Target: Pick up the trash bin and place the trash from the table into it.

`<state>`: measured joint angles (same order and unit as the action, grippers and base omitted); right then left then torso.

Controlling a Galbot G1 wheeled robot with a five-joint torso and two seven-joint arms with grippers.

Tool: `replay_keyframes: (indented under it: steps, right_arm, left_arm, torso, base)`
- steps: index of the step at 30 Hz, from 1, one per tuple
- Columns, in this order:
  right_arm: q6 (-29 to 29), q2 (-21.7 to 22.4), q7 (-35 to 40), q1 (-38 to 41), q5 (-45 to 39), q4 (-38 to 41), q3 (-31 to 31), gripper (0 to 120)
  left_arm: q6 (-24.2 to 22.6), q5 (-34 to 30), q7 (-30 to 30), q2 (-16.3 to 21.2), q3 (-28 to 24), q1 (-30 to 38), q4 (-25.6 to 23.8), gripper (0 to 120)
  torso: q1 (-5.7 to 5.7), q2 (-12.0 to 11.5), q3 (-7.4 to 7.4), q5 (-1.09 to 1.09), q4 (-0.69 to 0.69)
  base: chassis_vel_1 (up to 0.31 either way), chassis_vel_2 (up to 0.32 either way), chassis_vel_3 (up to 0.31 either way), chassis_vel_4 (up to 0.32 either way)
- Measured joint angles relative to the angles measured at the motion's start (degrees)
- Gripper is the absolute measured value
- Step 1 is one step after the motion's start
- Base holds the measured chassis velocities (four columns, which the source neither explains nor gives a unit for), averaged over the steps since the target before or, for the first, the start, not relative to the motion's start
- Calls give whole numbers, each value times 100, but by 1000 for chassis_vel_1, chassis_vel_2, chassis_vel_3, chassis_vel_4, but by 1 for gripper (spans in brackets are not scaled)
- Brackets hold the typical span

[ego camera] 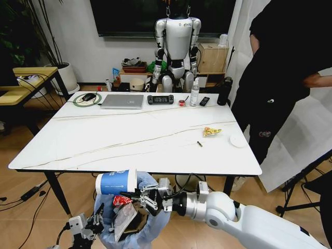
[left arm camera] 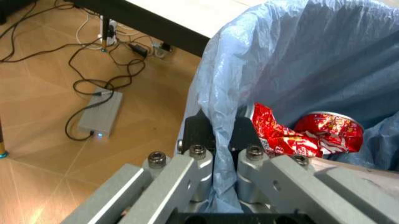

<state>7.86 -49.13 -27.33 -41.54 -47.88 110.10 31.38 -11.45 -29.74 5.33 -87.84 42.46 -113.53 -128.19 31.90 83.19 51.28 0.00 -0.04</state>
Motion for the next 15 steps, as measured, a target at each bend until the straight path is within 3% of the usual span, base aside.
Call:
replay_keyframes:
  steps: [6,10,12,15]
  right_arm:
    - [3,38,24,-91,124,-64,-43,0]
    - [-30,178,44,-332,228,-6,-240,26]
    - [-34,205,45,-368,240,3,-278,28]
    - [-41,259,50,-519,250,33,-443,43]
  left_arm:
    - [-23,-8,-21,21,0,25,-10,0]
    - [-50,-52,-55,62,-14,97,20,0]
    - [-51,-56,-56,67,-18,105,34,0]
    - [-55,-63,-60,79,-37,134,65,0]
  torso:
    - [0,0,0,0,0]
    - [0,0,-1,0,0]
    - [0,0,-1,0,1]
    - [0,0,-1,0,0]
  base:
    - [0,0,0,0]
    - [0,0,0,0]
    - [0,0,0,0]
    - [0,0,0,0]
